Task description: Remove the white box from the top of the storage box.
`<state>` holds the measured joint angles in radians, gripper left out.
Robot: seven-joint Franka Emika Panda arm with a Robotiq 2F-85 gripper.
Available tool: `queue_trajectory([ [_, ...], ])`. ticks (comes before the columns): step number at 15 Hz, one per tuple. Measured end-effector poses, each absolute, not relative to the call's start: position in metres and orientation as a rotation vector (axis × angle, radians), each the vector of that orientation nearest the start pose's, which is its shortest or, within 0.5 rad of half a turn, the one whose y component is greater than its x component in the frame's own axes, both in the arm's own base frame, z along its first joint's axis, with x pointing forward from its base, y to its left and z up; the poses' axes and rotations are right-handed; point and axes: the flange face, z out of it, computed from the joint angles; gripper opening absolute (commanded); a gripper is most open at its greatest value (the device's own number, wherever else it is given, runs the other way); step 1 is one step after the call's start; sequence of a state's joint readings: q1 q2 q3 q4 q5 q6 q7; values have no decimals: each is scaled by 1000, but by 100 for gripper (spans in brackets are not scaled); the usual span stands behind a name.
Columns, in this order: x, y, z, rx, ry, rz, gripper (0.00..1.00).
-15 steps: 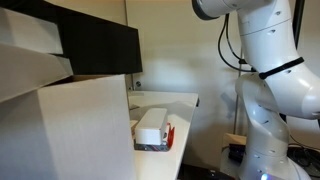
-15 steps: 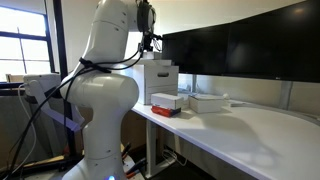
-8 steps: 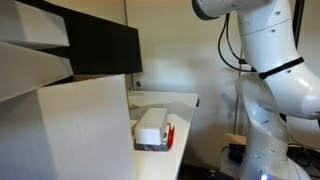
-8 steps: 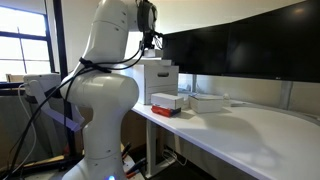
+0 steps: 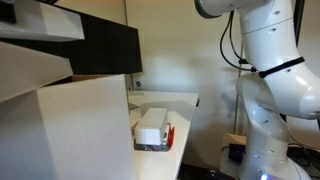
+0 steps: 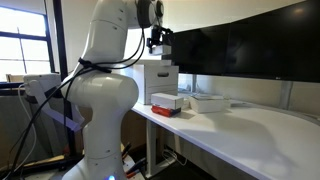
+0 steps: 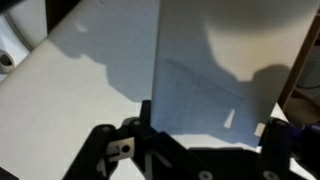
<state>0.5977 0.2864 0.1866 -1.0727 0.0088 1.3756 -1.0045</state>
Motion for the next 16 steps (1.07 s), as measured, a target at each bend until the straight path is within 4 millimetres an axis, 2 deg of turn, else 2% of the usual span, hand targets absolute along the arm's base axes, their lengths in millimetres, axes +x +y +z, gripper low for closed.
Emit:
queue_trajectory([
  [5,448,374,692,2171,2294,52,60],
  [10,422,325,703,2373,2055,29,60],
  [13,406,302,697,2508,1869,50,60],
  [16,399,288,675,2619,1665,68,60],
])
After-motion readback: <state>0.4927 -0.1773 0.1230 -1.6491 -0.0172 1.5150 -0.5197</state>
